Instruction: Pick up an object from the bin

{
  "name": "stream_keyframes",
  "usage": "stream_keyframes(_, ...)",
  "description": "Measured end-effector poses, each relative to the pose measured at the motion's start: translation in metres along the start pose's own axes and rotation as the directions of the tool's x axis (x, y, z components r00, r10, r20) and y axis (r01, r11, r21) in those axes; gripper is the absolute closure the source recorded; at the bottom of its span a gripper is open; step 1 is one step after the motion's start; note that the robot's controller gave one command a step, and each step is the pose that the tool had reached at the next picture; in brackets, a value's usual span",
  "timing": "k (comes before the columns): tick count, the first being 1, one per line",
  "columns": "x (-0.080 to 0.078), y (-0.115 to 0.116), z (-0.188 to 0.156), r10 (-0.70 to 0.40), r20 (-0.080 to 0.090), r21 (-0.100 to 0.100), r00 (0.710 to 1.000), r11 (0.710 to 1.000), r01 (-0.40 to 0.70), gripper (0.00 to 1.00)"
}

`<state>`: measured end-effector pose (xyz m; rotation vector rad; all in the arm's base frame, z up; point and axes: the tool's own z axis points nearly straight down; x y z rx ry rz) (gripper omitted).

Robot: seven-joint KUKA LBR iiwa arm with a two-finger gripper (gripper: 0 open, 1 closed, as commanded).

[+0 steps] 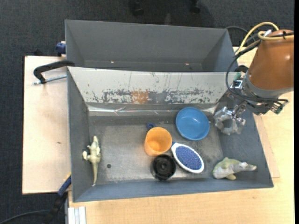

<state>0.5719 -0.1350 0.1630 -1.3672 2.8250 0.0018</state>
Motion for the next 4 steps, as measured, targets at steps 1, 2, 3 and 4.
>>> stream_keyframes(1,0.0,0.0,0.0,0.0,0.0,0.0,1.0,1.0,0.0,0.0)
stream_keyframes(2,-0.057,0.048,0.095,-0.221,0.0,-0.007,0.975,0.975,0.221,0.0)
stream_keyframes(3,-0.056,0.045,0.092,-0.217,0.0,0.0,0.976,0.976,0.217,1.0)
stream_keyframes(4,-0.042,0.072,-0.073,-0.202,0.003,0.011,0.979,0.979,0.202,1.0)
